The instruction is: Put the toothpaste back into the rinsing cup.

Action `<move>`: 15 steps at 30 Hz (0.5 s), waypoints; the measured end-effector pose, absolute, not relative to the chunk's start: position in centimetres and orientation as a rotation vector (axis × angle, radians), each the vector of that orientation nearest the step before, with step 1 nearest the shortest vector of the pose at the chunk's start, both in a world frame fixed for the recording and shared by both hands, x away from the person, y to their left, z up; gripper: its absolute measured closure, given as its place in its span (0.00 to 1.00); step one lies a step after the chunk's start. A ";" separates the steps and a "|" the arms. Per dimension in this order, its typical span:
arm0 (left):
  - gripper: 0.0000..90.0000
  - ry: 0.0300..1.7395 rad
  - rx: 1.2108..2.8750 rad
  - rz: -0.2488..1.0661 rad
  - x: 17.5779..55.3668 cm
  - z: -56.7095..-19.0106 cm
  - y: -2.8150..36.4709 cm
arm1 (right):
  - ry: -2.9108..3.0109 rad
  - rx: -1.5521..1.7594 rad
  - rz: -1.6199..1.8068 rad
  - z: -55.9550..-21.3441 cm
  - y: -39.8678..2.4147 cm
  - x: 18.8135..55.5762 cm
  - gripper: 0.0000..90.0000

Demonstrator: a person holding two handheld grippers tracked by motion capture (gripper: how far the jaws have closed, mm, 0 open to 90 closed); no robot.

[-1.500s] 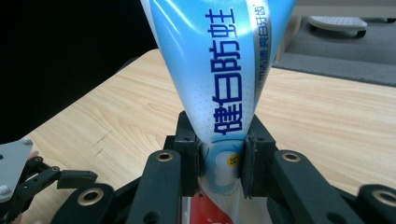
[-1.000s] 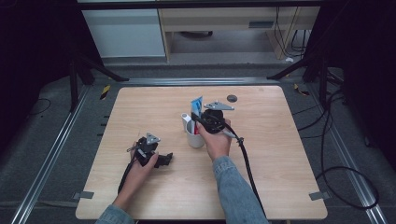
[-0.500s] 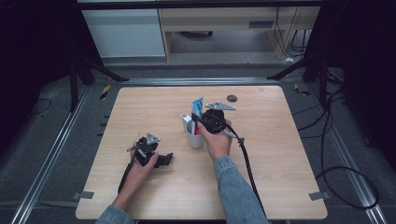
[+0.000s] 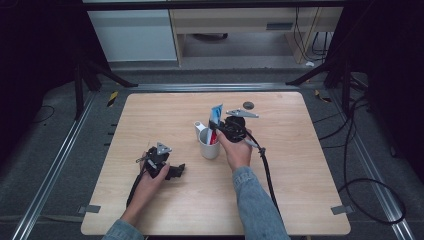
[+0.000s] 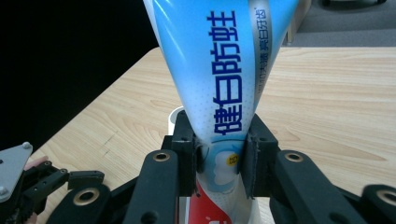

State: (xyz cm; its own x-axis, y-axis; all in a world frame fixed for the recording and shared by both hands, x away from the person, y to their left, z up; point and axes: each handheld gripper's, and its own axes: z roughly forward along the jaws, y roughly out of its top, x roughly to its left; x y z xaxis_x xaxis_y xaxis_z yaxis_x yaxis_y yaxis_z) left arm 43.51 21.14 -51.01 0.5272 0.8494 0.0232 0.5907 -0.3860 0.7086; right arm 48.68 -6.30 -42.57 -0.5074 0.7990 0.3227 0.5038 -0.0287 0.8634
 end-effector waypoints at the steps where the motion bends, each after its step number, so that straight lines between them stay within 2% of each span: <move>1: 0.00 1.164 2.116 0.513 43.5 -51.0 21.1 | 1.974 1.382 1.557 -42.6 -6.4 48.7 0.78; 15: 0.00 1.163 2.116 0.513 43.5 -51.0 21.1 | 1.984 1.372 1.561 -42.5 -6.7 48.7 0.76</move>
State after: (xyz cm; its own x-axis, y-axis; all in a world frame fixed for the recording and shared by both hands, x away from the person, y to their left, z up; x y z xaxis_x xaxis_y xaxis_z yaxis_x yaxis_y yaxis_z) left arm 43.52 21.12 -51.01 0.5279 0.8490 0.0239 0.5899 -0.3868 0.7088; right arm 48.72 -6.66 -42.54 -0.5164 0.7916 0.3265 0.5034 -0.0278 0.8636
